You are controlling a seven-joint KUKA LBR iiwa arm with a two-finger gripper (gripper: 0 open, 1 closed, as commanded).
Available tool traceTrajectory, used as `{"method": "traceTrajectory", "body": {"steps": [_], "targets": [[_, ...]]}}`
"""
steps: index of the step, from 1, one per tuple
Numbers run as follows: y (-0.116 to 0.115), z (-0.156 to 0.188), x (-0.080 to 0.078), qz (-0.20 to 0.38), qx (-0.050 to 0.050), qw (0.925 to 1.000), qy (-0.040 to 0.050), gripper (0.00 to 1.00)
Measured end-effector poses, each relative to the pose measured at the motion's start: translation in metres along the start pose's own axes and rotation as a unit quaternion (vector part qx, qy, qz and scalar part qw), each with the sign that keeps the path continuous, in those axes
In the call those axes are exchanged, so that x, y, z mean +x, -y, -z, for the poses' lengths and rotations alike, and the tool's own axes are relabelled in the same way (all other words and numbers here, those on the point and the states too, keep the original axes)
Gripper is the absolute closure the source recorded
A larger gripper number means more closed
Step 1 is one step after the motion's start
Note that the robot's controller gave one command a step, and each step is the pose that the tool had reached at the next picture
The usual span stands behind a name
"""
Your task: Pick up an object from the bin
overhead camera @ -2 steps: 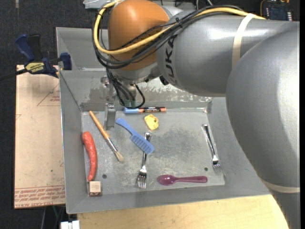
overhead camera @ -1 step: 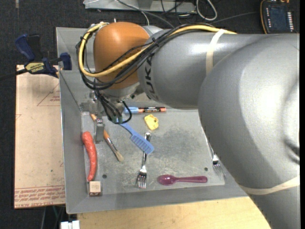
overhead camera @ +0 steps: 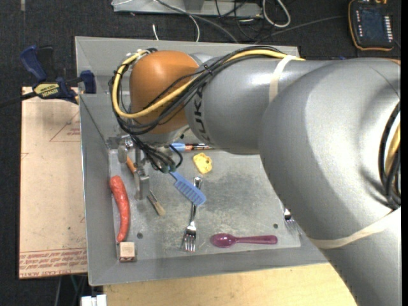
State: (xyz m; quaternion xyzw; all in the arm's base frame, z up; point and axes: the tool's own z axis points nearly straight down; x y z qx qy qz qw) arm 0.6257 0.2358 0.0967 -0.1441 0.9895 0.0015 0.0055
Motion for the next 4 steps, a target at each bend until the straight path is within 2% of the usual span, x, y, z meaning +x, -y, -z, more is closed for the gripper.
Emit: {"method": "traceTrajectory", "body": {"steps": [1,2,3,4], "targets": [[-0.003,0.004,-0.012,-0.162,-0.001,0.9867,-0.0042,0.00],[0.013,-0.018,-0.010,-0.155,0.000,0.9879,-0.0023,0.00],[0.025,-0.025,-0.006,-0.280,-0.002,0.9600,-0.0013,0.00],[0.028,-0.026,-0.022,-0.182,0.000,0.9833,-0.0075,0.00]]}}
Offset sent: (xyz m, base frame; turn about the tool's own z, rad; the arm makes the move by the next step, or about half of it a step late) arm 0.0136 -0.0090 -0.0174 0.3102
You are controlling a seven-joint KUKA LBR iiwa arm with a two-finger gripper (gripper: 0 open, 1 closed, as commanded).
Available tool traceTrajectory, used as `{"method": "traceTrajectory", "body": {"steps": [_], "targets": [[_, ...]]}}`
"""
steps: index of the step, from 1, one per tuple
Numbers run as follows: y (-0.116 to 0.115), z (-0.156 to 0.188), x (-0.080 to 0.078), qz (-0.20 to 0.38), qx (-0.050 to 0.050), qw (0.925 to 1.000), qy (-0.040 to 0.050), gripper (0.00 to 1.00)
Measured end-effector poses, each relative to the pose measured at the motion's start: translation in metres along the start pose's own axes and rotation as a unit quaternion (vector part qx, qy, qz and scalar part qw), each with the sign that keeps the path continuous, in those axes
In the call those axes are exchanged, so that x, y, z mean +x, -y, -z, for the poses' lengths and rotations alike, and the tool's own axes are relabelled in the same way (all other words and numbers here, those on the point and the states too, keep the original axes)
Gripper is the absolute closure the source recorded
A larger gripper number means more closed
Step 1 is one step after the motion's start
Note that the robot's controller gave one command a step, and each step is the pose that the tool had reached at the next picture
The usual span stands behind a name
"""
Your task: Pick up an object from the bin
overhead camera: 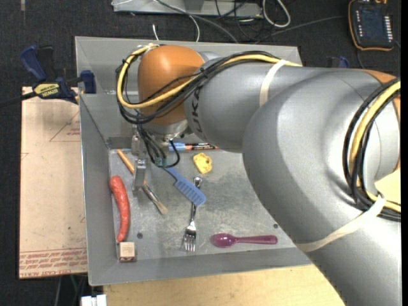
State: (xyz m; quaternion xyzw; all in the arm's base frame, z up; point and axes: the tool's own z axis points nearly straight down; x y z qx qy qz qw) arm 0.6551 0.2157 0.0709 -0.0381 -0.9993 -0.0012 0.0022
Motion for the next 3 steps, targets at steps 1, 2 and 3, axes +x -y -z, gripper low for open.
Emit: {"method": "traceTrajectory", "body": {"steps": [1,2,3], "targets": [[0.023,0.007,0.010,-0.008,-0.003,0.9999,0.0069,0.00],[-0.002,-0.001,0.014,-0.015,-0.004,0.9999,0.0054,0.00],[0.086,0.000,0.002,-0.082,-0.005,0.9966,0.0078,0.00]]}}
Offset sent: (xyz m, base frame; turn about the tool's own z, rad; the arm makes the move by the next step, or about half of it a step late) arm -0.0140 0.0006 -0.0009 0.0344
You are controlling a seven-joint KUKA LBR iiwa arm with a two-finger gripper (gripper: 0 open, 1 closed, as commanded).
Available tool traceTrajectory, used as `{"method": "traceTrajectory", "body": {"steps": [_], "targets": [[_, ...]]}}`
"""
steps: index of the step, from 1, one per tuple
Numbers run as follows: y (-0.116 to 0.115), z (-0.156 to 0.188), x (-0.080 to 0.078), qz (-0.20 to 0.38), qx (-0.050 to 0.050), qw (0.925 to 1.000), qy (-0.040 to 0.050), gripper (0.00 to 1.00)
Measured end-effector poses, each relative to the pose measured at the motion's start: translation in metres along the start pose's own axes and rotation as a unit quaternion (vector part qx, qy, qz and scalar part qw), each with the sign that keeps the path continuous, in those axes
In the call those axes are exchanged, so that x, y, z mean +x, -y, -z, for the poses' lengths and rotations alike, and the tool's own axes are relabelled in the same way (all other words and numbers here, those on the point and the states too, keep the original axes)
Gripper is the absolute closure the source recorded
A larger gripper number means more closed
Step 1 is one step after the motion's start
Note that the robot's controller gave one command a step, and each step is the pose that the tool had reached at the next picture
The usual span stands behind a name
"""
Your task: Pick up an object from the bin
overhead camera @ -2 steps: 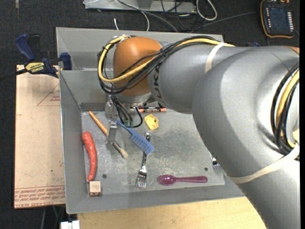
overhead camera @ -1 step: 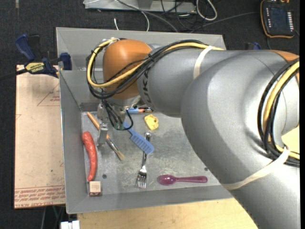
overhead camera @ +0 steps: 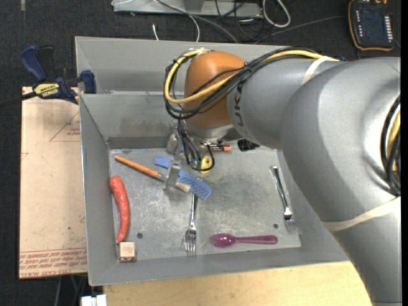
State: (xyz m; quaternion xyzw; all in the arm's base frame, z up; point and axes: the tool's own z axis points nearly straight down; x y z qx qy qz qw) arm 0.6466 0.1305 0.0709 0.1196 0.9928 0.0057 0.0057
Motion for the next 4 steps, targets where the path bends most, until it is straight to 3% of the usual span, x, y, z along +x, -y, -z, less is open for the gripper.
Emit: {"method": "traceTrajectory", "body": {"steps": [1,2,3,4], "targets": [[-0.091,0.015,0.023,0.053,-0.003,0.9986,-0.0007,0.00],[-0.086,0.014,0.021,0.049,-0.002,0.9988,-0.0012,0.00],[-0.075,0.027,0.012,0.150,-0.004,0.9886,0.0007,0.00],[-0.086,0.001,0.023,0.037,-0.003,0.9993,-0.0007,0.00]]}}
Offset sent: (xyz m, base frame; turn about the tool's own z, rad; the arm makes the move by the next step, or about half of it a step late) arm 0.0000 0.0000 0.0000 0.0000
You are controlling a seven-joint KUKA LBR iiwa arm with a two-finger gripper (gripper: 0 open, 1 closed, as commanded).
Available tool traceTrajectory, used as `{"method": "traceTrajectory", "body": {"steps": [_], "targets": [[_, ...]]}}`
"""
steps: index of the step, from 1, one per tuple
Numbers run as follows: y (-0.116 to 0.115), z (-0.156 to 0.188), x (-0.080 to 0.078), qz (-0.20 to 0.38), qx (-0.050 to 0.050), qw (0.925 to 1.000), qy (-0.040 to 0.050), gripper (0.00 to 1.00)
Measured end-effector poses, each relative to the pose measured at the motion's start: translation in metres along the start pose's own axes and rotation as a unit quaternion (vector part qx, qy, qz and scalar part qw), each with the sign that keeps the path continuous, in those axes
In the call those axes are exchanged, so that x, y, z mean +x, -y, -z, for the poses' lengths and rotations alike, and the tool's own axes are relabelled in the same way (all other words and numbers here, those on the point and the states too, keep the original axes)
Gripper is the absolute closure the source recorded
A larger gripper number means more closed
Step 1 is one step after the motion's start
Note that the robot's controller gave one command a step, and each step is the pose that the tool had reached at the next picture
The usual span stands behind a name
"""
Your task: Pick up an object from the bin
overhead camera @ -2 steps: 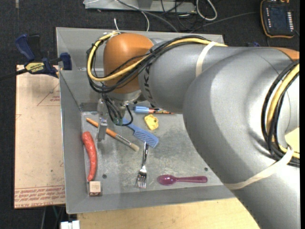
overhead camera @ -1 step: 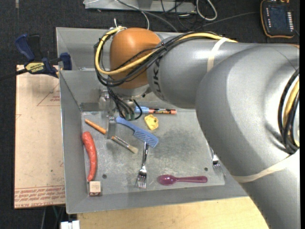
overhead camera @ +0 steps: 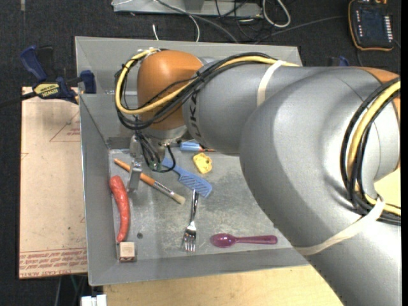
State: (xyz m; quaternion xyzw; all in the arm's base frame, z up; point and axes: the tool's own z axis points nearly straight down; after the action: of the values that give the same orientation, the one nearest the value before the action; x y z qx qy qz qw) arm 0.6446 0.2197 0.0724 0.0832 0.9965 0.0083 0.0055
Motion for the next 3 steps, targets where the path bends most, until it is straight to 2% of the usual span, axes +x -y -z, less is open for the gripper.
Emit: {"method": "traceTrajectory", "body": {"steps": [1,2,3], "targets": [[-0.014,-0.002,0.011,0.121,-0.001,0.9926,0.0039,0.00],[-0.011,-0.002,0.000,0.013,-0.001,0.9999,0.0013,1.00],[-0.011,-0.002,0.000,0.013,-0.001,0.9999,0.0013,1.00]]}}
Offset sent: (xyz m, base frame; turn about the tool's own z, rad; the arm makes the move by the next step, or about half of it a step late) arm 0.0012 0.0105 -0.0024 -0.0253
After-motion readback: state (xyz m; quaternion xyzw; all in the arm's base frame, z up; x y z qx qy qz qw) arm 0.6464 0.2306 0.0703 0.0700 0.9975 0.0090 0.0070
